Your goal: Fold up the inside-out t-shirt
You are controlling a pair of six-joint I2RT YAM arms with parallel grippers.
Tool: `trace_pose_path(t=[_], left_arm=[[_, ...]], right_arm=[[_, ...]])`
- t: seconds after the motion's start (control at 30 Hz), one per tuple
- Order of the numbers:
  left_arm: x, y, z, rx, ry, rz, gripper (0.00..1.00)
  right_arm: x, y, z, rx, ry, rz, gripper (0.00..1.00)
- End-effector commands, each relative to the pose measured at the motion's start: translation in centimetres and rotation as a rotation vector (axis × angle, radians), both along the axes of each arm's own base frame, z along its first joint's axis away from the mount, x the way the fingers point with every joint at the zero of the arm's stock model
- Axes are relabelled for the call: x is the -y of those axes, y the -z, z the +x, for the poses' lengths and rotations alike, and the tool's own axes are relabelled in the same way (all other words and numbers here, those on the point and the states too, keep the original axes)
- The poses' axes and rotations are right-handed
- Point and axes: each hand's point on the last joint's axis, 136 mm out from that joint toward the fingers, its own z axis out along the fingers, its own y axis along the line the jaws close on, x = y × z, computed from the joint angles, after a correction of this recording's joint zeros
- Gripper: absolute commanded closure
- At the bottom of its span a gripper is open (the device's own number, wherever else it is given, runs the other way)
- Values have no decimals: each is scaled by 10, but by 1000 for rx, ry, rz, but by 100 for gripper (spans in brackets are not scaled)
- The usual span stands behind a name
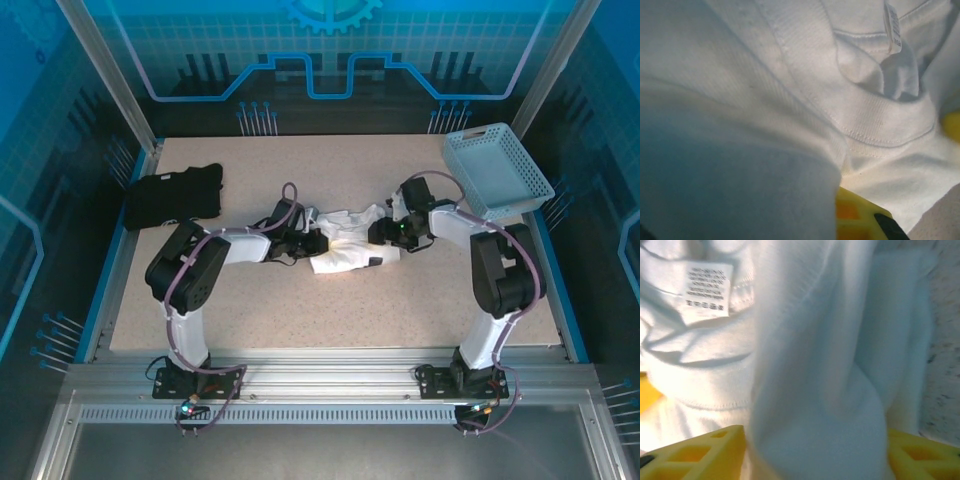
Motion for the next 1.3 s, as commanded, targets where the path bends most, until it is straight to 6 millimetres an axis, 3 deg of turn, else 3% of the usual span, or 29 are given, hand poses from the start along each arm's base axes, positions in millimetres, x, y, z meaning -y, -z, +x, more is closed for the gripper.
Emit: trace_pose_path(t=[0.0,0.13,0.33,0.57,0.8,0.97,1.27], left_arm=[[-28,-37,4,88,63,71,100],[-61,-68,7,158,72,203,100],[-120,-108,31,243,40,548,100],[-194,-156,75,322,29,880,100],[-247,-191,107,369,29,994,100],[-279,-206,112,371,8,1021,100],[-340,-224,101,338,-108,1020,100]], right_arm=[[14,-39,0,110,7,-46,31],[18,-71,4,238,17,-51,29],[6,-98,9,340,27,29,29],[-10,-99,4,361,-11,82,29],[-8,-102,4,377,-13,71,29],[-9,-102,4,376,-16,69,28],[-10,-91,6,347,-19,69,28]])
